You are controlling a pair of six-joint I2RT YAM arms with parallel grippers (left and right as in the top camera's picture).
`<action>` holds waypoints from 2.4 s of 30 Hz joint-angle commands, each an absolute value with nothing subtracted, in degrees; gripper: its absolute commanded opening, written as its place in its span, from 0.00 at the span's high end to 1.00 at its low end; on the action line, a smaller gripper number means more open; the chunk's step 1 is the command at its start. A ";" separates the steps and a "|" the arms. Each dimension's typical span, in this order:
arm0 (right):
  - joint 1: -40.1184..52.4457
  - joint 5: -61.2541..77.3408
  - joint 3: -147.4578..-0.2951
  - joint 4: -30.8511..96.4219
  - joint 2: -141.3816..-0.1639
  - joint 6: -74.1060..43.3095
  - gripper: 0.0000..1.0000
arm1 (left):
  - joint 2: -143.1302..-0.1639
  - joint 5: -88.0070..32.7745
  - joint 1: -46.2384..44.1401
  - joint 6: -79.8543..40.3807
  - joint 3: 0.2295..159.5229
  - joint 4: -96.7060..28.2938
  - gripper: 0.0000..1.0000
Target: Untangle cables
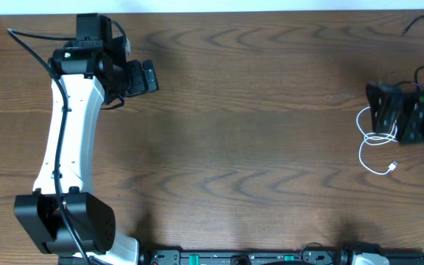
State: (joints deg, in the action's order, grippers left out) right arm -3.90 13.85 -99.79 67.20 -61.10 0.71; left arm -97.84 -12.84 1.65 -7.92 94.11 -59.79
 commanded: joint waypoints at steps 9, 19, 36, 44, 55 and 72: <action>-3.55 5.91 -53.49 32.38 -32.95 1.41 0.01 | -98.17 -12.86 1.58 -8.25 93.86 -59.96 0.02; -3.64 6.35 -23.31 3.73 -21.21 -0.82 0.01 | -98.17 -12.86 1.58 -8.25 93.86 -59.96 0.02; 4.12 -2.87 -0.23 -6.59 -3.66 -0.78 0.01 | -98.17 -12.86 1.58 -8.25 93.86 -59.96 0.02; 5.30 -1.91 -0.30 4.21 -0.78 -2.13 0.01 | -98.17 -12.86 1.58 -8.25 93.86 -59.96 0.02; 5.30 -0.47 -0.32 4.29 -0.38 -2.31 0.01 | -98.17 -12.86 1.58 -8.25 93.86 -59.96 0.02; 5.30 -0.47 -0.32 4.29 -0.38 -2.31 0.01 | -97.56 -12.67 1.50 -8.23 93.84 -60.03 0.02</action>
